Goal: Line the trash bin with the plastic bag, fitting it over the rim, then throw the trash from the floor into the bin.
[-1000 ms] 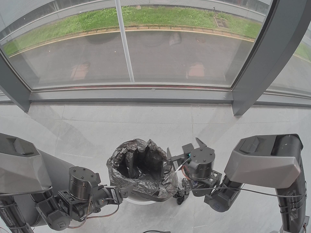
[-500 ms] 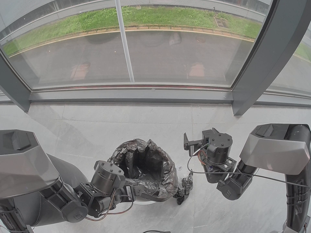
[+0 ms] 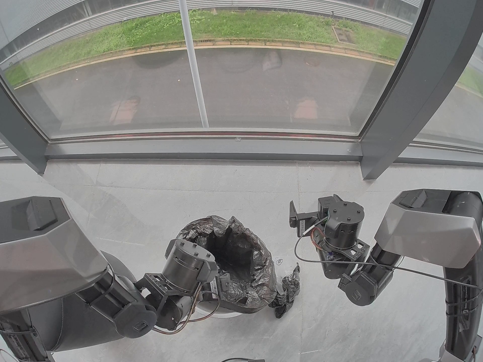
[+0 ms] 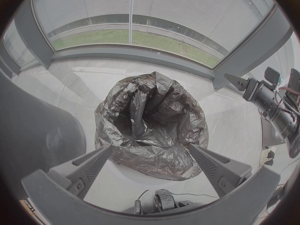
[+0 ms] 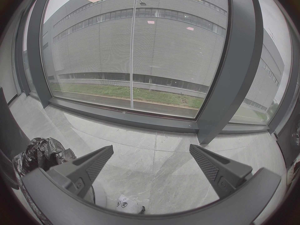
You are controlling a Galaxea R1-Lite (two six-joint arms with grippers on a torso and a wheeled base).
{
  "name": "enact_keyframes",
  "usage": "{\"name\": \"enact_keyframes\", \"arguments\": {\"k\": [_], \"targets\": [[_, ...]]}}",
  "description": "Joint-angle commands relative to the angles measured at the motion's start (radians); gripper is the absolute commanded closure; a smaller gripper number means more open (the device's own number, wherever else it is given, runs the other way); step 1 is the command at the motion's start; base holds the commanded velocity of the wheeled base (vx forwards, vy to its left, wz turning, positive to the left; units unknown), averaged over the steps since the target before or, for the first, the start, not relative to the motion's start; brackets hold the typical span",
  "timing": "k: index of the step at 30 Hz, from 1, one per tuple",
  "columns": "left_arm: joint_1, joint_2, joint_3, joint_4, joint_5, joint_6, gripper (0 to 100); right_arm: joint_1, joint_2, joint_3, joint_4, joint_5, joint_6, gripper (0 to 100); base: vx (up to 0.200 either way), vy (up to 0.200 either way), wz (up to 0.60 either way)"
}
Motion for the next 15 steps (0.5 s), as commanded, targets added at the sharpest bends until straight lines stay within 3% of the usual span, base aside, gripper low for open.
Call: {"name": "enact_keyframes", "arguments": {"k": [1, 7, 15], "targets": [[-0.003, 0.023, -0.026, 0.006, -0.003, 0.011, 0, -0.002, 0.006, -0.003, 0.001, 0.001, 0.000, 0, 0.000, 0.000, 0.00], [-0.035, 0.028, -0.029, 0.040, -0.004, -0.050, 0, -0.002, 0.015, -0.005, -0.001, 0.001, 0.000, 0, 0.000, 0.000, 0.00], [-0.030, 0.028, -0.036, 0.037, 0.042, 0.010, 0, -0.002, 0.016, -0.005, 0.001, 0.001, 0.000, 0, 0.000, 0.000, 0.00]]}}
